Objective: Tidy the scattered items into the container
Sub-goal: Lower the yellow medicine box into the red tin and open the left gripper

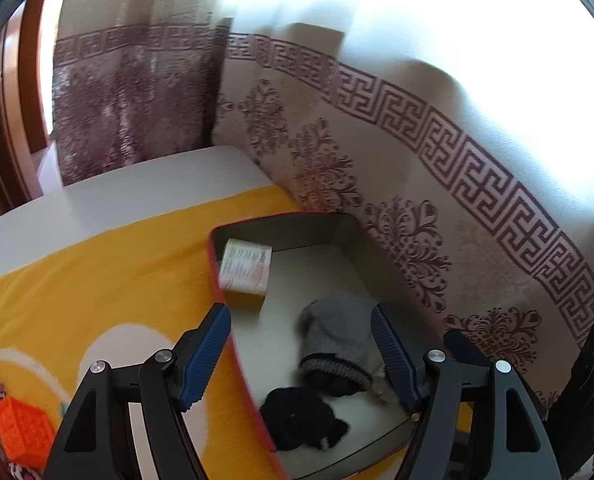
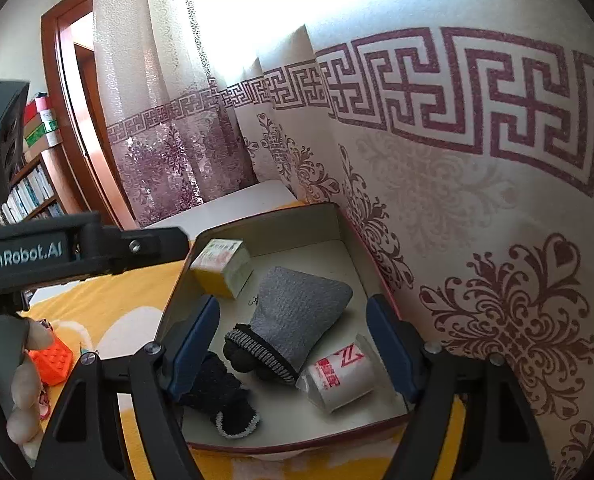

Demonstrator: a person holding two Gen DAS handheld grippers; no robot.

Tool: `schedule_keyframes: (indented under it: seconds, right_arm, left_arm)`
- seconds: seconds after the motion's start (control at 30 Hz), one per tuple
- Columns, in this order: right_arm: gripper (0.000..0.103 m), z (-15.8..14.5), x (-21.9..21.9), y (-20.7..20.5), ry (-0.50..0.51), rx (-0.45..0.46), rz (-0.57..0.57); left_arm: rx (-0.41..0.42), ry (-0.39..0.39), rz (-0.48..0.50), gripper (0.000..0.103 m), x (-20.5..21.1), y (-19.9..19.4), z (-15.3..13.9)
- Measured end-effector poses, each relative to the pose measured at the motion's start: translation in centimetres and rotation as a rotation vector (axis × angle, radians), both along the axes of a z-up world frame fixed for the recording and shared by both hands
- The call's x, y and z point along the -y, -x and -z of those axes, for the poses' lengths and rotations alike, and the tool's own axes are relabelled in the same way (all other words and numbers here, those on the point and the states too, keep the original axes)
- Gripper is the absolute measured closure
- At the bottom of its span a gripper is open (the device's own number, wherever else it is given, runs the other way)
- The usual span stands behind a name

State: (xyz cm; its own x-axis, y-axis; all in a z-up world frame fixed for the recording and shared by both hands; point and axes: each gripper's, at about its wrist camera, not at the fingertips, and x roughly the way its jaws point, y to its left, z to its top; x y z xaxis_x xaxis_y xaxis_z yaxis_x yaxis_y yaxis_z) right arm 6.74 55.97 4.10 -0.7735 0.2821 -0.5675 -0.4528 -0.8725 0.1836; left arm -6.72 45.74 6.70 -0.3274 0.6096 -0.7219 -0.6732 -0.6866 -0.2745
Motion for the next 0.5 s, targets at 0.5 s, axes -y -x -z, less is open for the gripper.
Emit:
schedule_keyframes:
  seconds: [0.5]
  right_arm:
    - [0.024,0.6,0.6,0.5,-0.008,0.027,-0.021]
  left_arm:
    - [0.023,0.026,-0.070,0.029,5.6,-1.5,0.6]
